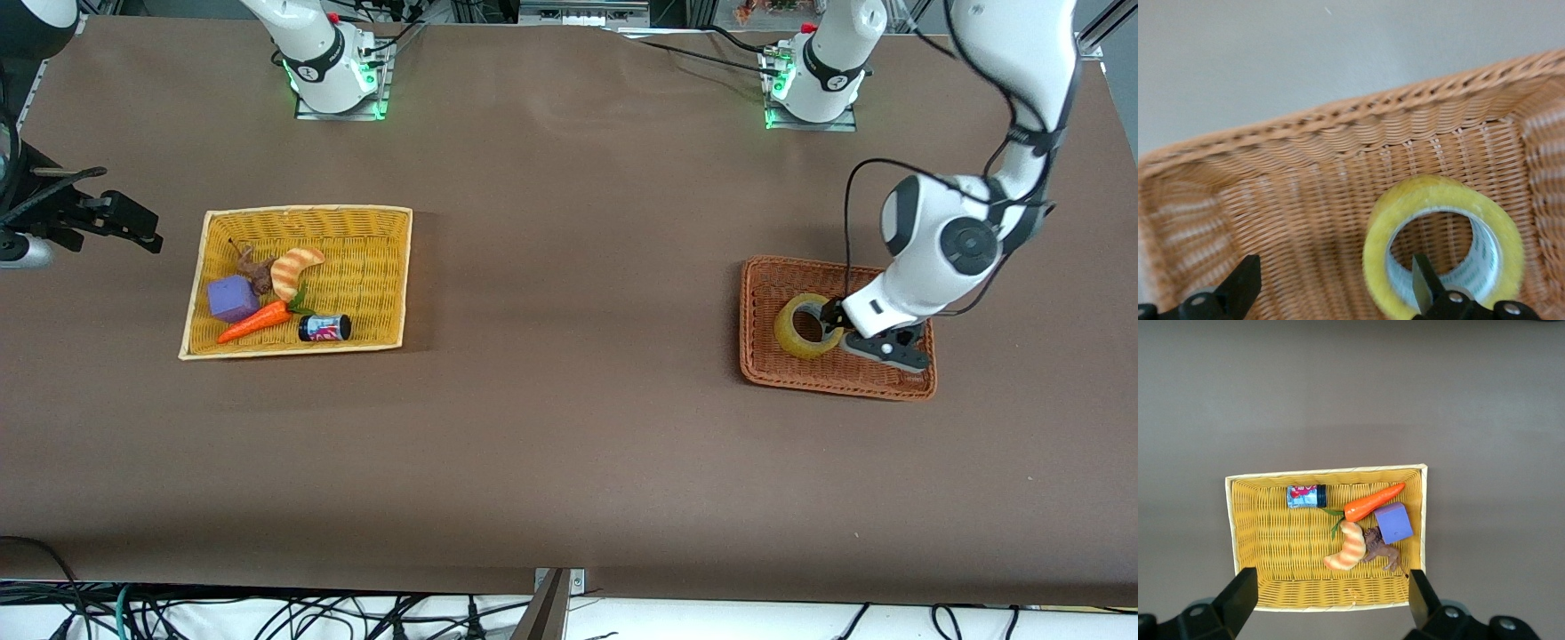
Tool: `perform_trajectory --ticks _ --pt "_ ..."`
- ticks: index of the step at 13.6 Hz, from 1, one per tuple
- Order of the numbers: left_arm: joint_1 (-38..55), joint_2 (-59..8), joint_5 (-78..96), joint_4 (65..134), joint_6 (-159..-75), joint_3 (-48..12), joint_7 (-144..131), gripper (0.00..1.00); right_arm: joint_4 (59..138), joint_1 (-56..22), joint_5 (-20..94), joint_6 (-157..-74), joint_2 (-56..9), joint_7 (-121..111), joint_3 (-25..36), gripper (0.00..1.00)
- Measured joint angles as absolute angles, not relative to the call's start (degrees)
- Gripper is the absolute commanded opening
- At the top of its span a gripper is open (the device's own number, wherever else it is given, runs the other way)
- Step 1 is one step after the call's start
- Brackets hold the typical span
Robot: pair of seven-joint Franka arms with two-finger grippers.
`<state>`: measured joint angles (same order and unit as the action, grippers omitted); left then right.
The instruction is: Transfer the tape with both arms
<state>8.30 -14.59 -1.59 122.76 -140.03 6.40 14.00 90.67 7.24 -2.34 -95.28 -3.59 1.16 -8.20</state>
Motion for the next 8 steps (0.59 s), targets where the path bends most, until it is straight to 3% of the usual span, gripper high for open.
perform_trajectory --ticks 4,8 --pt "8.33 -1.95 -1.59 123.02 -134.08 6.77 14.01 1.00 90.67 7.24 -2.34 -95.28 -3.64 1.16 -8.20 1.00" --pt "8.42 5.62 -1.59 118.11 -119.91 6.44 14.01 1.00 90.66 7.24 -2.34 -95.28 -3.65 1.16 -8.19 1.00"
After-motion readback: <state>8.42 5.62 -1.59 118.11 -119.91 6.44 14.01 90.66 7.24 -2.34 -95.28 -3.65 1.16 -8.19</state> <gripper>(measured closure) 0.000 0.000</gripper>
